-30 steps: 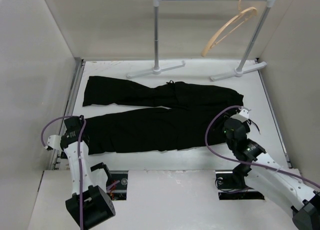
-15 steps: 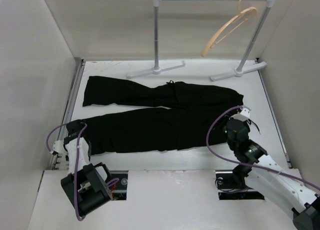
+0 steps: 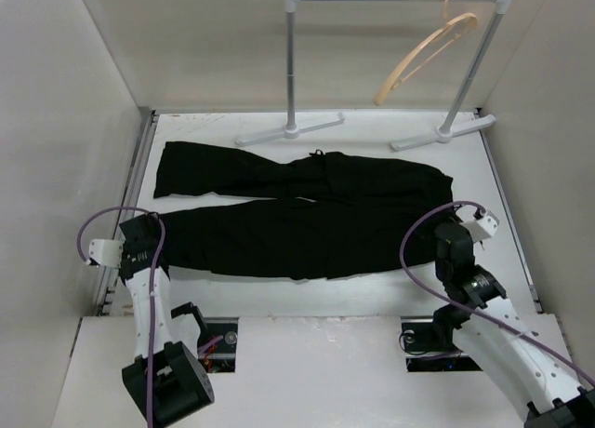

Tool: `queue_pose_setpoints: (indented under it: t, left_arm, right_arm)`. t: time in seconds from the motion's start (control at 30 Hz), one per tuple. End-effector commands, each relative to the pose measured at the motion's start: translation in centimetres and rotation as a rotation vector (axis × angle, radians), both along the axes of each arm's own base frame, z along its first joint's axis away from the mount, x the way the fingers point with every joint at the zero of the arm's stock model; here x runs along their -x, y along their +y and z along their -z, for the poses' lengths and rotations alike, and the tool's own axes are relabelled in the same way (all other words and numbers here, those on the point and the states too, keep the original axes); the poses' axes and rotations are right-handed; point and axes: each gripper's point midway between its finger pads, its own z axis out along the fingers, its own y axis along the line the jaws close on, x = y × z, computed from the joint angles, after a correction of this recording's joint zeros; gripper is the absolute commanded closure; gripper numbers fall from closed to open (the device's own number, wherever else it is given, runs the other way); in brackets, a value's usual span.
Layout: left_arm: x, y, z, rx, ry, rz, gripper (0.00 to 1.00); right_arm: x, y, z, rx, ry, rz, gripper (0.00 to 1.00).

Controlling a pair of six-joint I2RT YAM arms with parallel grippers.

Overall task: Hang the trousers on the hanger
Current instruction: Fold the trousers

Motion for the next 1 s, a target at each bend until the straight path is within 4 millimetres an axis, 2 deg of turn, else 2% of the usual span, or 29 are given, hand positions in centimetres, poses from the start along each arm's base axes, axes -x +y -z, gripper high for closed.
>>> queue_pose_setpoints:
  t: [0.0,0.13,0.2,0.3,0.4,0.5,0.67,0.9,0.97]
  left_arm:
    - [-1.5,1.3,-3.4,-0.092,-0.089,-0.007,0.99]
    - [-3.6,-0.3,-4.5,-0.063,-0.223,0.032,0.99]
    - [-3.8,-0.7,-5.3,-0.076,-0.266,0.044,0.99]
    - [-4.1,-0.8,-6.8,-0.108,-0.358,0.047,0.99]
    - [-4.8,-0.9,-7.1,-0.109,-0.374,0.061,0.99]
    - [-5.6,-1.1,-7.2,-0.101,-0.393,0.08,0.99]
    - [-6.5,-1.5,-6.6,-0.086,-0.392,0.106,0.99]
    - [-6.9,-1.7,-5.7,-0.07,-0.377,0.117,0.99]
    - [-6.9,-1.6,-5.6,-0.068,-0.374,0.117,0.99]
  right_arm:
    - [1.8,-3.6,2.3,0.026,0.118,0.195,0.34]
    - [3.3,-5.2,3.2,0.008,0.237,0.287,0.4]
    - [4.0,-6.4,2.9,0.028,0.276,0.338,0.44]
    - [4.2,-7.6,3.1,0.055,0.333,0.385,0.41]
    - [4.5,-8.6,3.9,0.065,0.403,0.432,0.33]
    - [4.5,-8.3,4.5,0.024,0.435,0.45,0.35]
    - [4.4,-7.1,7.8,-0.06,0.515,0.491,0.41]
    - [1.0,-6.6,9.0,-0.057,0.47,0.456,0.44]
    - [0.3,-6.5,9.9,-0.058,0.486,0.451,0.49]
